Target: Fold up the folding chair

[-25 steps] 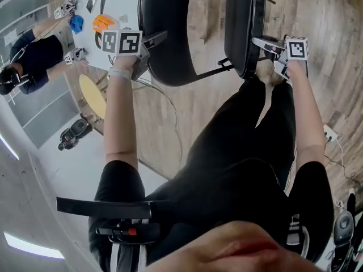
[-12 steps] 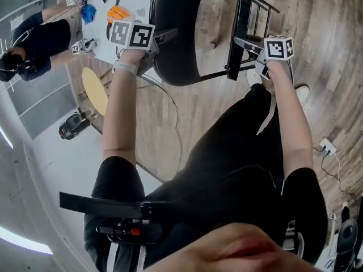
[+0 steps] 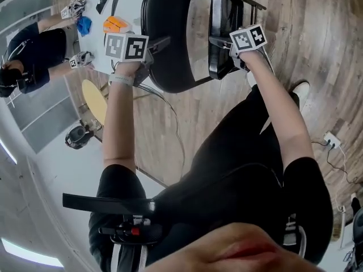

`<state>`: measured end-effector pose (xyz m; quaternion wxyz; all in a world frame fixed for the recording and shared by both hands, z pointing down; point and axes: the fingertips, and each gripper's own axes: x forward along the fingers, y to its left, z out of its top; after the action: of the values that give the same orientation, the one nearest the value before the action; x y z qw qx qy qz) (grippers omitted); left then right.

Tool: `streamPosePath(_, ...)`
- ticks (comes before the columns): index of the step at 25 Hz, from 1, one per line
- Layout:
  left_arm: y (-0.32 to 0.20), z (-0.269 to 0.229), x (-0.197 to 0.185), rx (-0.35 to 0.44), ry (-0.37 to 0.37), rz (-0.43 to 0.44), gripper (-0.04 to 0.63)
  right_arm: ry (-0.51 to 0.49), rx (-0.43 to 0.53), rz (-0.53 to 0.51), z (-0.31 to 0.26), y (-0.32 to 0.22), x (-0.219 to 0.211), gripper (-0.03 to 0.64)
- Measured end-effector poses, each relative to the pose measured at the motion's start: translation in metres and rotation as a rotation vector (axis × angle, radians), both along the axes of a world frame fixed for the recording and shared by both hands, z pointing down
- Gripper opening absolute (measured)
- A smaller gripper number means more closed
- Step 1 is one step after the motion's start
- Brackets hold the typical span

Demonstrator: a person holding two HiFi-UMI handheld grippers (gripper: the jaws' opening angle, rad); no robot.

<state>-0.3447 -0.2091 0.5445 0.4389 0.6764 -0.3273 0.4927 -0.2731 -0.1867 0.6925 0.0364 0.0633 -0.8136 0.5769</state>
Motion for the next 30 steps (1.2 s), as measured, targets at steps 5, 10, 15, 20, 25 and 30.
streamPosePath(5, -0.004, -0.002, -0.001, 0.026, -0.028, 0.024, 0.072, 0.006, -0.035, 0.037, 0.004, -0.008, -0.030, 0.063)
streamPosePath(10, -0.006, 0.003, -0.016, 0.035, -0.022, -0.002, 0.072, 0.003, -0.051, 0.041, 0.009, -0.010, -0.048, 0.063)
streamPosePath(15, -0.011, 0.005, -0.035, 0.033, -0.007, -0.012, 0.072, 0.008, -0.051, 0.041, 0.010, -0.014, -0.063, 0.063)
streamPosePath(20, -0.015, 0.013, -0.062, 0.031, 0.023, -0.038, 0.071, 0.023, -0.053, 0.048, 0.015, -0.017, -0.084, 0.063)
streamPosePath(25, -0.018, 0.020, -0.085, 0.027, 0.039, -0.079, 0.071, 0.042, -0.054, 0.048, 0.021, -0.019, -0.103, 0.061)
streamPosePath(30, -0.020, 0.024, -0.096, 0.027, 0.057, -0.093, 0.071, 0.046, -0.062, 0.049, 0.025, -0.019, -0.112, 0.061)
